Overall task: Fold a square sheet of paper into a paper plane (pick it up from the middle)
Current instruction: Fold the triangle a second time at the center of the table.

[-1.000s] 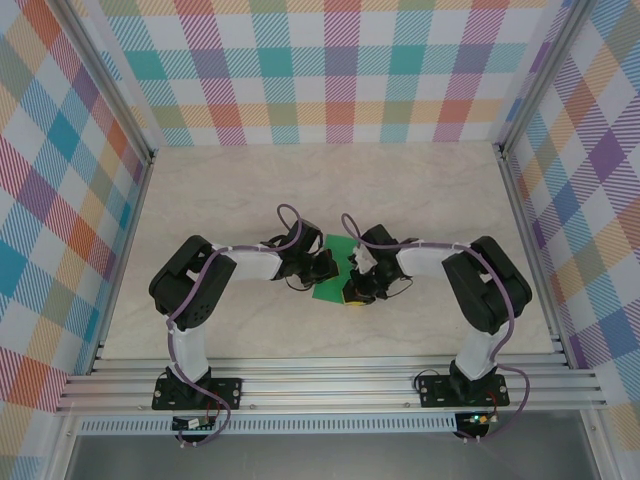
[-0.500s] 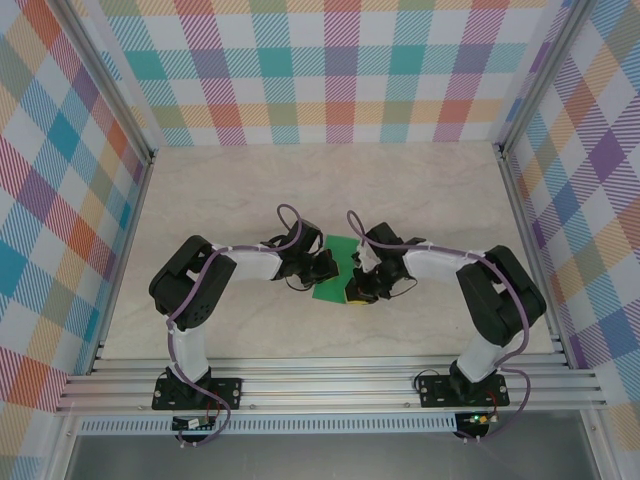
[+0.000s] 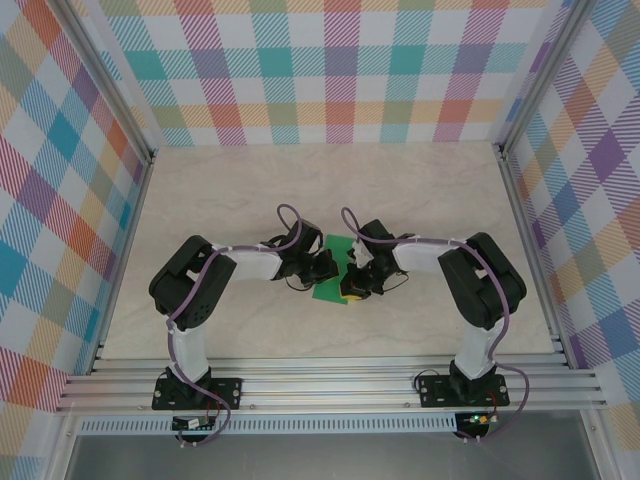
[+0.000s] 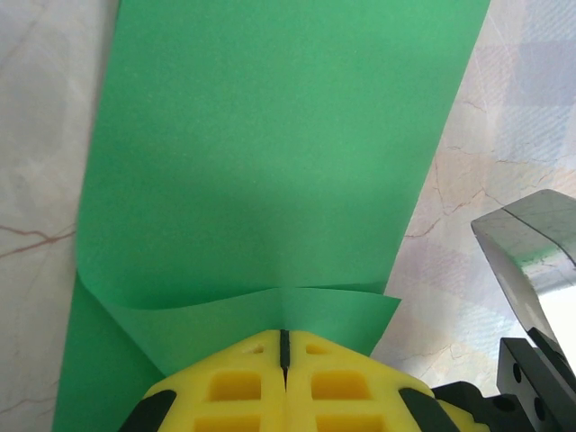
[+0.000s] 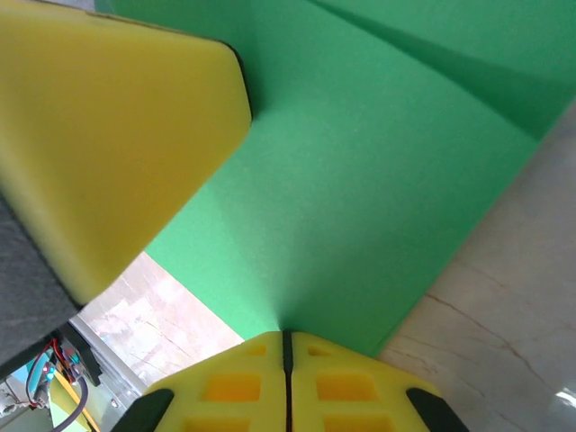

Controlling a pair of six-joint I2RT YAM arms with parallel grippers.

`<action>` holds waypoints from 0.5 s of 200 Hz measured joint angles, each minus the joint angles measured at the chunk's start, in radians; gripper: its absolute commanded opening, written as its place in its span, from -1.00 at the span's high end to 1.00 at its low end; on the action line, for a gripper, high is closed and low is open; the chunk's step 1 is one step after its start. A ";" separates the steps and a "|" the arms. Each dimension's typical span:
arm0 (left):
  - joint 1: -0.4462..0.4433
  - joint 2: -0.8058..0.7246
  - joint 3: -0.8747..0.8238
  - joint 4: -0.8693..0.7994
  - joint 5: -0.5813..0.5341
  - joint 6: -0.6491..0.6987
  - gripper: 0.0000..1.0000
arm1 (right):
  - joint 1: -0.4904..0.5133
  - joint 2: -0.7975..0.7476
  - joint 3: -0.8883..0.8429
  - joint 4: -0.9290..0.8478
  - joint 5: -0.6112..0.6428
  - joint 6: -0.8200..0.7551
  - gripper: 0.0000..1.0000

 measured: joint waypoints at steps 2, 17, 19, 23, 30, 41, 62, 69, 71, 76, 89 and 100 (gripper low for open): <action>0.000 0.000 0.000 0.000 0.000 0.000 0.89 | 0.000 0.000 -0.001 0.002 0.000 0.000 0.91; 0.000 -0.004 0.000 -0.002 -0.001 0.000 0.78 | -0.001 -0.002 -0.009 0.013 -0.005 0.001 0.93; 0.000 -0.005 0.000 -0.002 -0.001 0.002 0.77 | -0.001 -0.003 -0.010 0.015 -0.005 0.001 0.93; 0.000 -0.006 0.000 -0.002 -0.001 -0.001 0.75 | -0.001 -0.003 -0.010 0.016 -0.005 0.001 0.94; 0.000 -0.010 0.000 -0.002 -0.002 -0.001 0.71 | -0.001 -0.003 -0.011 0.018 -0.006 0.002 0.94; 0.000 -0.020 -0.002 -0.002 -0.001 0.000 0.66 | -0.001 -0.004 -0.012 0.019 -0.007 0.005 0.94; 0.000 -0.053 -0.017 0.001 0.000 -0.005 0.65 | -0.001 -0.004 -0.014 0.023 -0.008 0.012 0.95; 0.000 -0.061 -0.024 0.008 0.003 -0.009 0.66 | -0.001 -0.004 -0.014 0.023 -0.008 0.012 0.95; 0.000 -0.063 -0.026 0.011 0.004 -0.009 0.66 | -0.001 -0.004 -0.014 0.023 -0.008 0.012 0.95; 0.000 -0.068 -0.032 0.019 0.006 -0.014 0.68 | -0.001 -0.004 -0.014 0.023 -0.008 0.012 0.95; 0.000 -0.074 -0.043 0.035 0.011 -0.026 0.72 | -0.001 -0.005 -0.014 0.023 -0.008 0.013 0.95; 0.000 -0.074 -0.050 0.046 0.014 -0.032 0.74 | -0.001 -0.005 -0.014 0.023 -0.007 0.014 0.95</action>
